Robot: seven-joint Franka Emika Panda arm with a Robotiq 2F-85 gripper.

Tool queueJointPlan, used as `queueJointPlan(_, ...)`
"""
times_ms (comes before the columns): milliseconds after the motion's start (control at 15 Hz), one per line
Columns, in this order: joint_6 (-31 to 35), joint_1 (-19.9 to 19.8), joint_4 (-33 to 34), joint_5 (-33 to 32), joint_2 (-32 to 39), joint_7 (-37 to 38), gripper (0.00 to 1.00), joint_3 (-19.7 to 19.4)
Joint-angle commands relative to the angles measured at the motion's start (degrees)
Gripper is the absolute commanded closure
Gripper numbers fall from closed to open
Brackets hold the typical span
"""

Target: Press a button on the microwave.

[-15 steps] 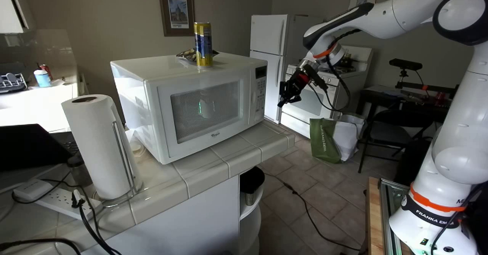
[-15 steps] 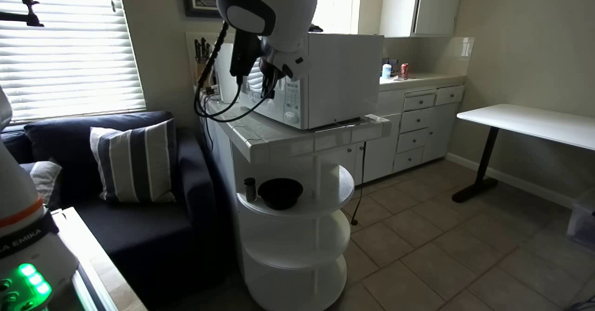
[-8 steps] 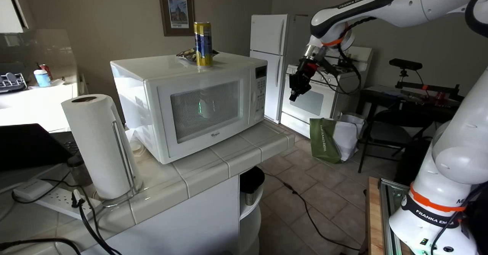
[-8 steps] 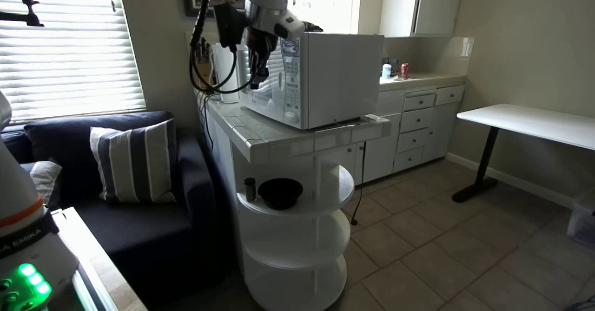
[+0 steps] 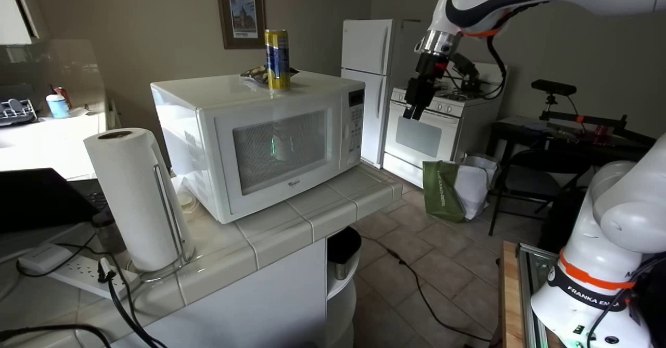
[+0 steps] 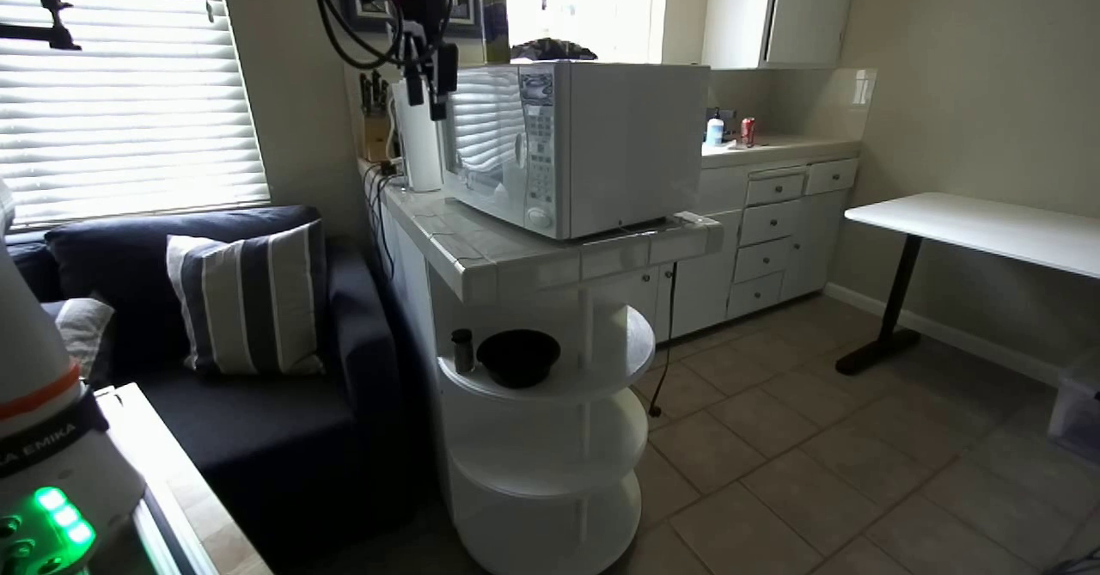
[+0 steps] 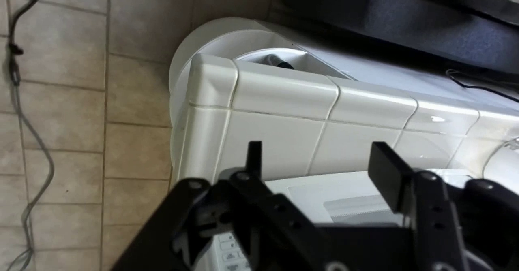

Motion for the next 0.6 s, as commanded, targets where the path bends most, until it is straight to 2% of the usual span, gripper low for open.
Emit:
queueJointPlan(0,4.3,1.76,-2.76,-5.54,-6.16,-3.01,0.01,0.74)
queueJointPlan(133,8.85,2.5,-3.69,-6.91,-8.18,-6.12,0.0,-0.28)
queueJointPlan(267,16.53,3.41,-5.54,-3.63,-9.82,-7.85,0.0,-2.61)
queueJointPlan(333,11.21,3.23,-1.97,-5.56,-7.27,-5.09,0.0,-1.32)
queueJointPlan(533,12.11,3.5,-2.2,-5.56,-7.67,-5.34,0.0,-1.98)
